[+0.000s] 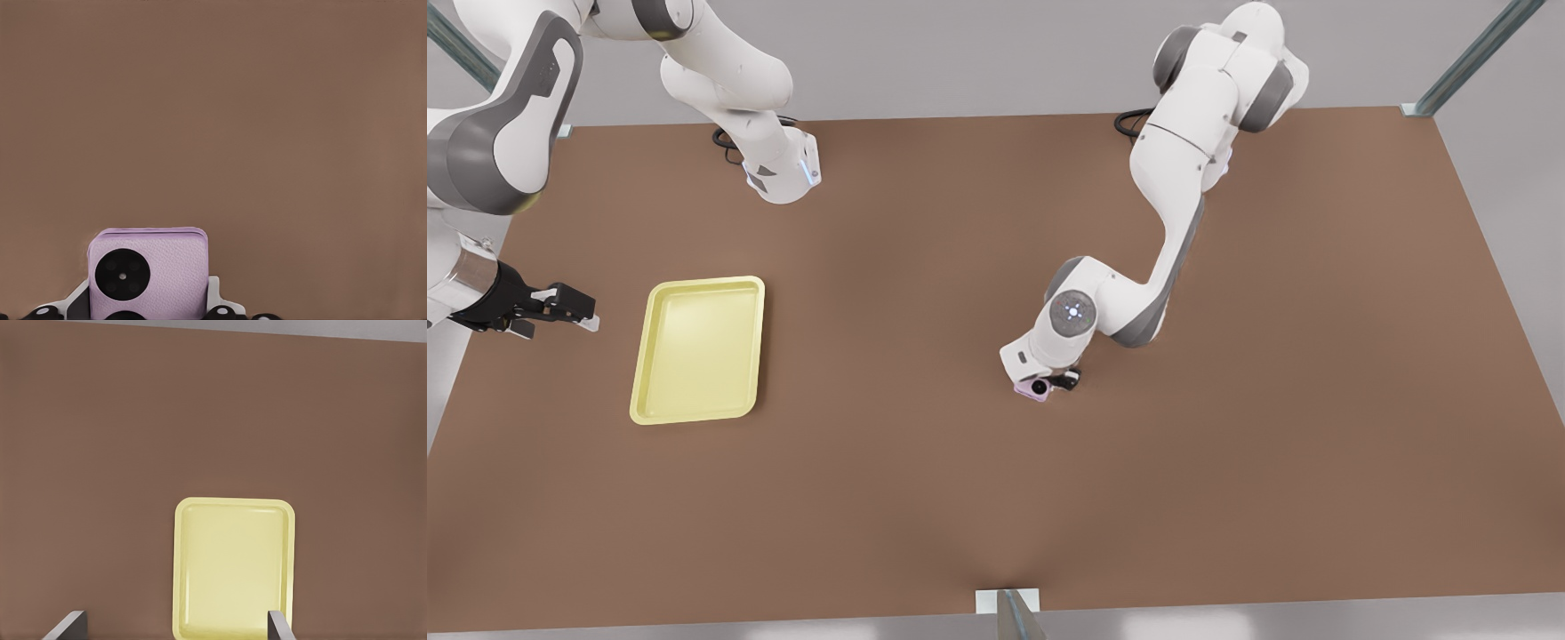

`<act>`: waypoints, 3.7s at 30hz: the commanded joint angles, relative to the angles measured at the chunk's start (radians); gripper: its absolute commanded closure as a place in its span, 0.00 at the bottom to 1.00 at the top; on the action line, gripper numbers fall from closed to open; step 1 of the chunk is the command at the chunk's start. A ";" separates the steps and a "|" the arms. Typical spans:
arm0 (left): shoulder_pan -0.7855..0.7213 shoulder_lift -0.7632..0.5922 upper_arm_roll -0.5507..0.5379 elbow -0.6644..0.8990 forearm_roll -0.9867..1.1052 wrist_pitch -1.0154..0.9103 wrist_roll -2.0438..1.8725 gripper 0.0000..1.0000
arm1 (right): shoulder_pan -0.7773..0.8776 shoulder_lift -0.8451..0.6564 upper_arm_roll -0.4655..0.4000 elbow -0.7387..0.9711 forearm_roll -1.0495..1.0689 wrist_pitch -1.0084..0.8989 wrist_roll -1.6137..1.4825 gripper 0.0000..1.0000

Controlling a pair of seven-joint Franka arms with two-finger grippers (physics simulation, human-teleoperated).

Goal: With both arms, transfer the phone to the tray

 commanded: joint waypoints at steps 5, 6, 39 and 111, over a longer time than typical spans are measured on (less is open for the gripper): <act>-0.074 0.180 -0.043 0.235 -0.039 -0.018 -0.668 0.21 | 0.006 -0.004 0.002 0.005 -0.005 -0.007 0.003 0.00; -0.104 0.197 -0.041 0.235 -0.039 0.025 -0.690 0.21 | 0.006 -0.007 0.002 0.010 -0.007 -0.014 0.001 0.00; 0.112 -0.280 0.514 0.226 -0.131 -0.682 0.257 0.00 | 0.732 0.454 0.014 -0.041 0.014 0.530 1.080 0.00; 0.561 -0.355 -0.055 0.045 0.130 -0.580 0.206 0.00 | 0.726 0.497 0.075 -0.363 -0.082 0.908 1.212 0.20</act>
